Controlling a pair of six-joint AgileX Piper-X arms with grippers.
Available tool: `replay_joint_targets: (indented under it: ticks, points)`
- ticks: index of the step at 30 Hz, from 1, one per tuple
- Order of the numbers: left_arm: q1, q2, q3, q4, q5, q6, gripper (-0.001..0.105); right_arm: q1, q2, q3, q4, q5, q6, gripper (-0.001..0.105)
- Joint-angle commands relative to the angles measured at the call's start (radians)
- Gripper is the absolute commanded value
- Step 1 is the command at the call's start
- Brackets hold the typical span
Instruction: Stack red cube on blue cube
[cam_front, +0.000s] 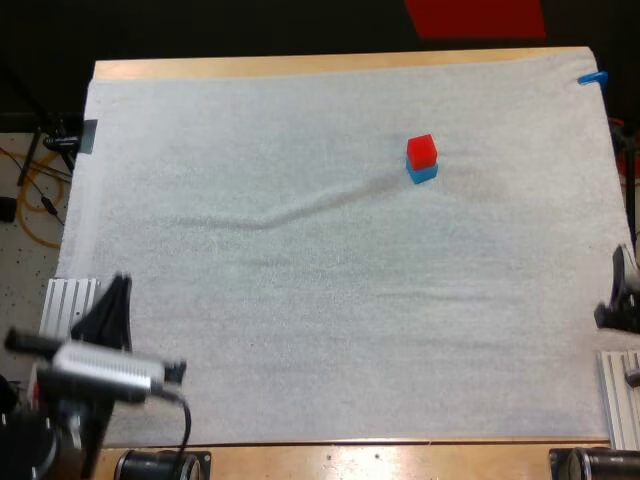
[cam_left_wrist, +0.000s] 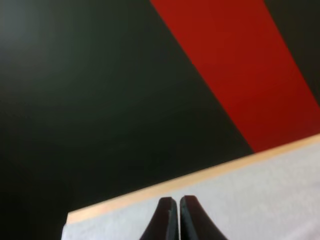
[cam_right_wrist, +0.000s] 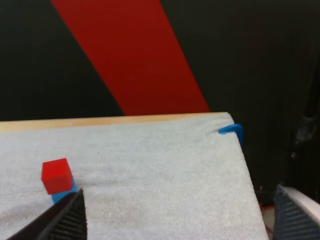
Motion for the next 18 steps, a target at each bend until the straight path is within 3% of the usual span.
replay_joint_targets:
  ticks: [1,9,12,18]
  points:
    - [-0.002,-0.080,0.020,0.057,-0.009,-0.014,0.000,-0.005,-0.051,0.014,0.030,-0.005,0.000,0.074]
    - [-0.002,-0.360,0.031,0.290,-0.017,-0.014,0.000,-0.005,-0.287,0.057,0.144,-0.005,0.046,0.074]
    - [0.002,-0.344,0.003,0.386,-0.028,0.013,0.000,-0.005,-0.349,0.061,0.211,-0.005,0.046,0.074]
    - [0.001,-0.352,0.006,0.389,-0.020,0.025,0.000,-0.005,-0.391,0.061,0.294,-0.021,0.040,0.074]
